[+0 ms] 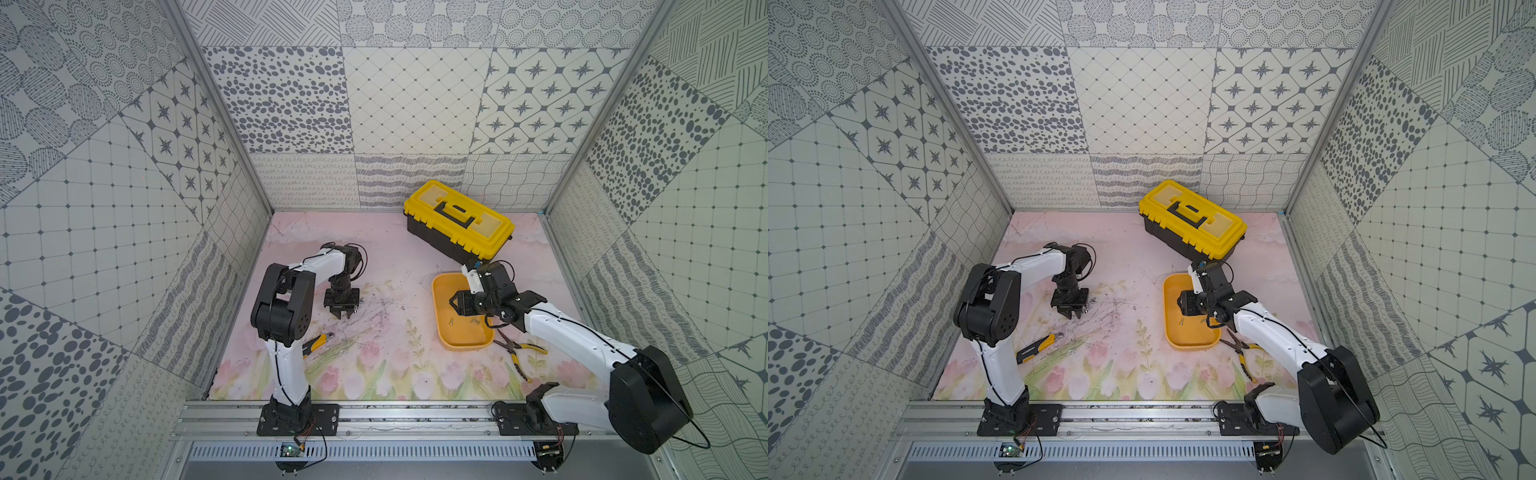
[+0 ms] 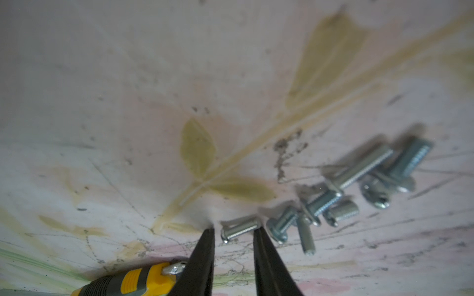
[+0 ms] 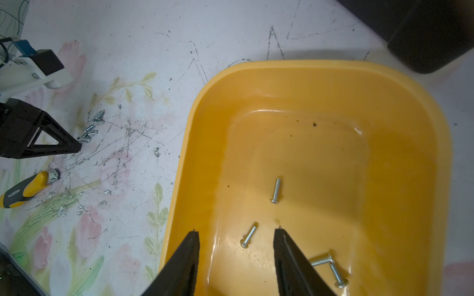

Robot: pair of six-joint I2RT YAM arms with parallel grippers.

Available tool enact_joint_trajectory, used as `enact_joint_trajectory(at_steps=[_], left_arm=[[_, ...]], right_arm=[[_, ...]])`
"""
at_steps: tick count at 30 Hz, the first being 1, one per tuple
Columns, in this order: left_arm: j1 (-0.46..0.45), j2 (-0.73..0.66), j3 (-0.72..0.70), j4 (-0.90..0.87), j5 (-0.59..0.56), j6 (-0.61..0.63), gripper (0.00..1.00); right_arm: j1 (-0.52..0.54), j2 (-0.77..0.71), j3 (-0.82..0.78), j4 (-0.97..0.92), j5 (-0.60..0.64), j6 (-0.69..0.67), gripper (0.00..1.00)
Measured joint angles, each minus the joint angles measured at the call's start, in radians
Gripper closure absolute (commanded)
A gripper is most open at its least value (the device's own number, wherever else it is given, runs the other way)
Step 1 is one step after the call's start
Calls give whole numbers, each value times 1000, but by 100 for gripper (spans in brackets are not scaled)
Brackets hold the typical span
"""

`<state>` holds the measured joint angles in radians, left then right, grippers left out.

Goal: Put the screws on the desktop into the storage box
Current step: Pick up the screw from the center of the board.

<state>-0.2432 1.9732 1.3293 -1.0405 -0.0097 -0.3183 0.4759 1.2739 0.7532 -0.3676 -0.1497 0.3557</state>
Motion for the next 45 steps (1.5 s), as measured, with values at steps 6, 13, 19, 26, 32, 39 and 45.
enact_joint_trajectory(at_steps=[6, 13, 19, 26, 32, 39, 45], left_arm=[[4, 4, 6, -15, -12, -1, 63], [14, 20, 23, -40, -17, 0, 65], [15, 24, 27, -43, -8, 1, 67], [16, 35, 33, -48, 13, 8, 77], [16, 40, 35, -52, 33, 8, 85], [15, 41, 35, -53, 40, 10, 99], [12, 37, 32, -51, 39, 6, 100]], right_arm=[[0, 0, -1, 1, 0, 0, 49], [0, 0, -6, 5, -1, 0, 49], [0, 0, -10, 6, -2, 0, 49], [0, 0, -10, 6, -4, 0, 49], [0, 0, -10, 6, -4, 0, 49], [0, 0, -10, 6, -4, 0, 49], [0, 0, -15, 7, -4, 0, 49]])
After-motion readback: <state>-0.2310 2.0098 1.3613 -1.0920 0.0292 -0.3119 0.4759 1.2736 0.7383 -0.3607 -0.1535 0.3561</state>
